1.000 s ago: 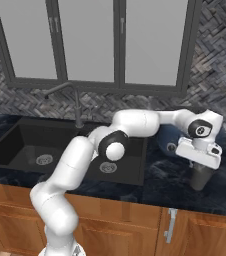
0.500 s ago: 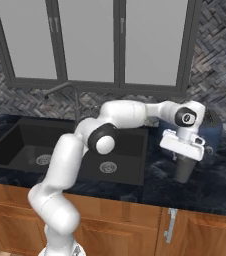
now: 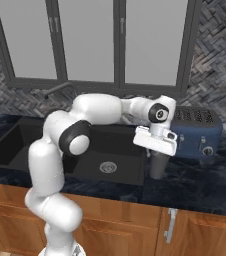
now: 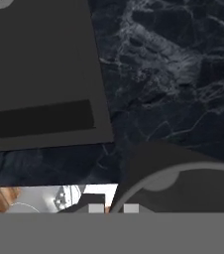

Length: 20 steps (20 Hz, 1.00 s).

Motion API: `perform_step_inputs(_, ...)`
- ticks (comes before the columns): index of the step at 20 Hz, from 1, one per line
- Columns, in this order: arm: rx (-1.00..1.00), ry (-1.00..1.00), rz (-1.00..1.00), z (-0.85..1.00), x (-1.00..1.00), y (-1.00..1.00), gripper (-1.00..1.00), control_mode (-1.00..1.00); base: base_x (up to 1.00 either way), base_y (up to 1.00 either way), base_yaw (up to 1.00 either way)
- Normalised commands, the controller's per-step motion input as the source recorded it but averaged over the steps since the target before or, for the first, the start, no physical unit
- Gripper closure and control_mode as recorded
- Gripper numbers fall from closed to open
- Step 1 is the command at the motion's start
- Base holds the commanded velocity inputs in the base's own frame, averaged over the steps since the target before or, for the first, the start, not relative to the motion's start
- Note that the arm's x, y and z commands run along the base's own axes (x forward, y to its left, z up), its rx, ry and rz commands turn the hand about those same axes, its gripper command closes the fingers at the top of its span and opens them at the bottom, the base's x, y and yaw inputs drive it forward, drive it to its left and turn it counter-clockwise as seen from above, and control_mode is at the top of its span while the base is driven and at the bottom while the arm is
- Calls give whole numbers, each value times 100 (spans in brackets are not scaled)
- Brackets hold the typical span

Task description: Place the glass cup in the left basin and the glass cup in the right basin of the sink.

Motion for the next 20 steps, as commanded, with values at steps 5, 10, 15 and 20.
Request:
perform_step_inputs(5,0,-9,7,0,-12,95,100,-100,0,0,0)
perform_step_inputs(10,0,-10,4,10,1,63,100,-100,0,0,0)
perform_step_inputs(15,-9,3,14,29,12,36,100,-100,0,0,0)
perform_step_inputs(20,0,3,45,13,8,17,100,-100,0,0,0)
